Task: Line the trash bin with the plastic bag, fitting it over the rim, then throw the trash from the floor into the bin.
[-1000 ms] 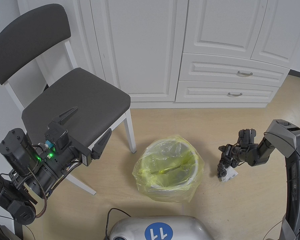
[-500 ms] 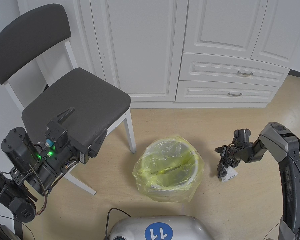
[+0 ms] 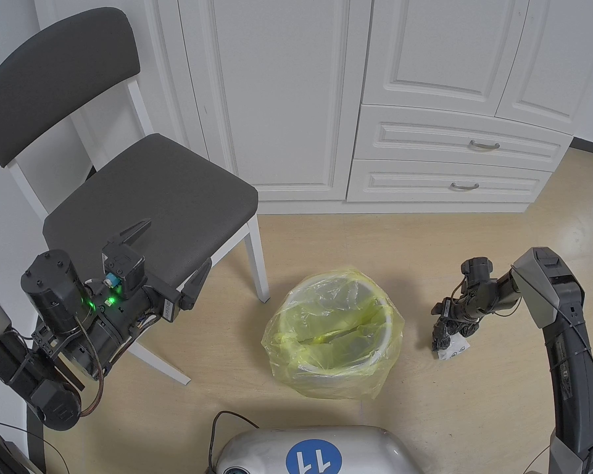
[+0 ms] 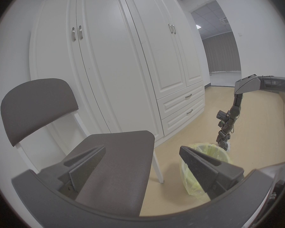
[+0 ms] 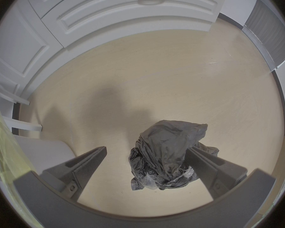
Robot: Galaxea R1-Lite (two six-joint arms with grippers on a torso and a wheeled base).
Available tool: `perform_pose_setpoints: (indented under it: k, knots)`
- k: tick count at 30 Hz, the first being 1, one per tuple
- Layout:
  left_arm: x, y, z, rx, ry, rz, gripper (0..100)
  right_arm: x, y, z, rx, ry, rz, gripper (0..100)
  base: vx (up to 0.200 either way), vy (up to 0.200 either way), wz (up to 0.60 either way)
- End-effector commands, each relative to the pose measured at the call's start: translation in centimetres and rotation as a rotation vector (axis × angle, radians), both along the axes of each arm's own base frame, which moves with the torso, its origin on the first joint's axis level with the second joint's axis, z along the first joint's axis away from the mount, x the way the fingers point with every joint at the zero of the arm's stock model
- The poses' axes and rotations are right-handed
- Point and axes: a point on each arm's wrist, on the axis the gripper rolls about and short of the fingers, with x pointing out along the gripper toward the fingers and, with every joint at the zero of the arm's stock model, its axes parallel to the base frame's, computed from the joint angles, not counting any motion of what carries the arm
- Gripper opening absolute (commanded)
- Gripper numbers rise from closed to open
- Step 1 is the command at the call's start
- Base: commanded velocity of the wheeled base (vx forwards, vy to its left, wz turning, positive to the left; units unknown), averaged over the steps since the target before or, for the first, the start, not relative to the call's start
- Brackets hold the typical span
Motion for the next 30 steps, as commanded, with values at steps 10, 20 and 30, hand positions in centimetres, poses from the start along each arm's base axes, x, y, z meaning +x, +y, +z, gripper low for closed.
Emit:
perform_pose_setpoints:
  k: [10,20,30]
  knots:
    - [1.4,0.0,-1.4,0.019,0.043,0.02,100,0.4,0.0,-0.8,-0.008,0.206,0.0,100,0.0,0.0,0.0]
    - [1.7,0.0,-2.0,0.027,0.062,0.026,100,0.5,0.0,-1.0,-0.011,0.21,-0.006,0,0.0,0.0,0.0]
    - [1.8,0.3,-2.1,0.026,0.065,0.035,100,0.5,0.0,-1.0,-0.028,0.207,-0.028,0,0.0,0.0,0.0]
